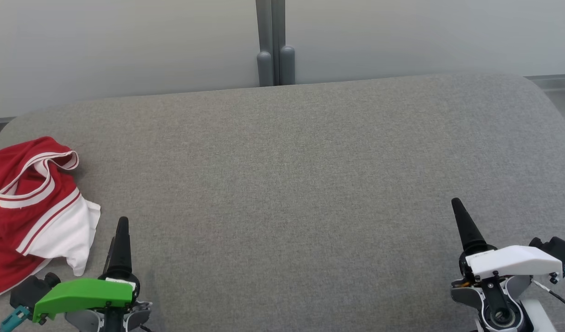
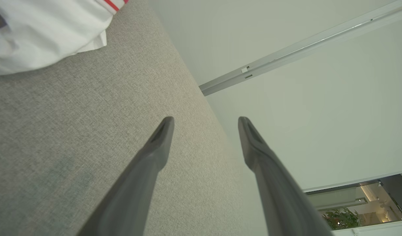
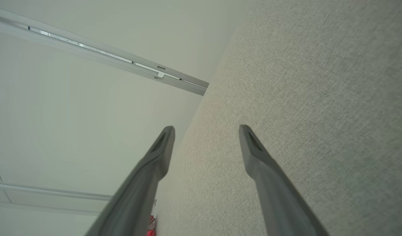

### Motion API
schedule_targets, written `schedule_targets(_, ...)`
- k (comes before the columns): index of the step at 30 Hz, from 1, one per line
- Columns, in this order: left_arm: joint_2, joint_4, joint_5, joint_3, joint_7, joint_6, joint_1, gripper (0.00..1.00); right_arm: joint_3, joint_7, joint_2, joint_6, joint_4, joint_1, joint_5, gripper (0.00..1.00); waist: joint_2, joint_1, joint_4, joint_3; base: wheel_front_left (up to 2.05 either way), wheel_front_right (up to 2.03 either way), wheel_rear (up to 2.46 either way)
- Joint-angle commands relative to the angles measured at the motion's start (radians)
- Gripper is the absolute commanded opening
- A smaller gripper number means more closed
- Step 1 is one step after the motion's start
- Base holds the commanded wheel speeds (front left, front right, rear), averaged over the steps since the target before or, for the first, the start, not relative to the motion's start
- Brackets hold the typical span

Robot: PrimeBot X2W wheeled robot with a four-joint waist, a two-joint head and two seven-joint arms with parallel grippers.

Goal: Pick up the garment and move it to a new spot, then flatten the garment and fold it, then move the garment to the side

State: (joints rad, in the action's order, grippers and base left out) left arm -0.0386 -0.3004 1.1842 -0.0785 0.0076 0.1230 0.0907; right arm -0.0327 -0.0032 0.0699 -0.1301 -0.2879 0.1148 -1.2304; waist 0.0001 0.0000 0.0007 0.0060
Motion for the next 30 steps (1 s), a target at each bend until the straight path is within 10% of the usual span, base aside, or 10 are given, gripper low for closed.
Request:
schedule_targets(1,-0.007,0.015,-0.045,0.005,-0.012,-0.005,0.019,1.0,0.005,-0.013,0.007,0.0,0.015,0.022,0.049,1.0,-0.0001,0.0,0.0,0.0,0.0,0.0,0.0)
schedule_targets(30,-0.01,-0.004,-0.427,0.063,-0.112,-0.031,0.022,1.0,0.034,-0.109,0.001,-0.001,-0.033,0.032,0.46,1.0,-0.0001,0.0,0.001,0.003,0.0,0.0,0.0)
